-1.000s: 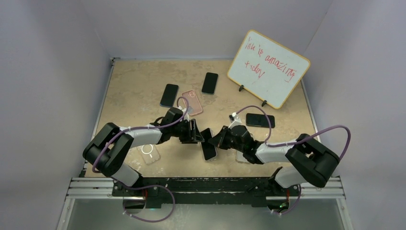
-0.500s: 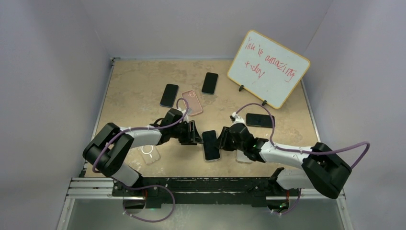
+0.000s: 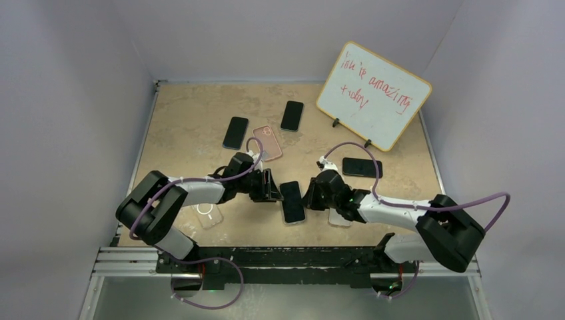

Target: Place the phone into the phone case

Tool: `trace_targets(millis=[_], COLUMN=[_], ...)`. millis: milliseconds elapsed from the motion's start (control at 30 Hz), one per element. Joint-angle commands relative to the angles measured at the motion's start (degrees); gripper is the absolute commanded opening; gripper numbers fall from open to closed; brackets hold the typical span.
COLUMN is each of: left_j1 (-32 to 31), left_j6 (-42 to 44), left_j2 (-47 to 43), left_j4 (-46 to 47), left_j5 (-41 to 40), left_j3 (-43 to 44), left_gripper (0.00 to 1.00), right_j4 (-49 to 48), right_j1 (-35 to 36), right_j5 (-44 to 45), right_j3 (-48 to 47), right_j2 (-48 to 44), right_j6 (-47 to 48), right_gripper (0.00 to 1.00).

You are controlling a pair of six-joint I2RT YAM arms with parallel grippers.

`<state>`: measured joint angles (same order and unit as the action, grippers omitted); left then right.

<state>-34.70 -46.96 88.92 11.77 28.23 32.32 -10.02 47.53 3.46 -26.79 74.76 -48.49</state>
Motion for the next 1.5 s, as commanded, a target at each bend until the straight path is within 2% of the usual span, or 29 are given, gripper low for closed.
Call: trace_targets(millis=[0, 133, 367, 600, 667, 767, 967, 1167, 1367, 1467], left_j1=[-0.59, -1.13, -1.87, -2.27, -2.19, -2.1, -2.08, -2.01, -1.46, -1.24], left_j6=[-0.45, -1.01, -1.22, -0.97, -0.11, 1.43, 0.53, 1.68, 1.79, 1.78], left_j2=[0.85, 1.11, 1.95, 0.32, -1.12, -3.37, -4.45, -4.46, -5.32, -5.39], left_j4=[4.97, 4.15, 3.52, 2.24, -0.6, -4.92, -5.19, -6.41, -7.66, -7.67], left_j5=[1.78, 1.14, 0.77, 0.29, -1.28, -3.73, -3.61, -3.73, -3.77, -2.88], left_j3=[-1.11, -0.94, -0.85, -0.96, -0.38, 0.37, 0.03, 1.57, 1.41, 1.13], left_gripper=[0.37, 0.35, 0.31, 0.28, 0.28, 0.31, 0.37, 0.4, 0.4, 0.43], right_j4=[-1.42, -2.98, -6.63, -8.06, -6.0, -5.7, -2.62, -7.58, -8.6, -7.89], right_j1=[0.37, 0.63, 0.84, 1.23, 1.25, 0.91, 0.9, 0.9, 0.86, 0.9], right_j5=[-1.16, -3.16, -5.27, -6.17, -1.11, 1.5, 1.12, -0.97, -2.01, -1.83], right_j3=[-1.6, -1.69, -1.45, -0.41, 1.31, 4.37, 4.44, 7.2, 6.18, 5.59], right_j2=[1.14, 1.89, 5.81, 6.0, 3.39, -2.01, -7.02, -7.86, -6.63, -6.4], right_j6=[1.06, 1.33, 0.17, -1.4, -3.14, -5.57, -4.32, -5.46, -5.56, -6.72], right_gripper=[0.1, 0.0, 0.0, 0.0, 0.08, 0.25, 0.53, 0.78, 0.94, 0.99])
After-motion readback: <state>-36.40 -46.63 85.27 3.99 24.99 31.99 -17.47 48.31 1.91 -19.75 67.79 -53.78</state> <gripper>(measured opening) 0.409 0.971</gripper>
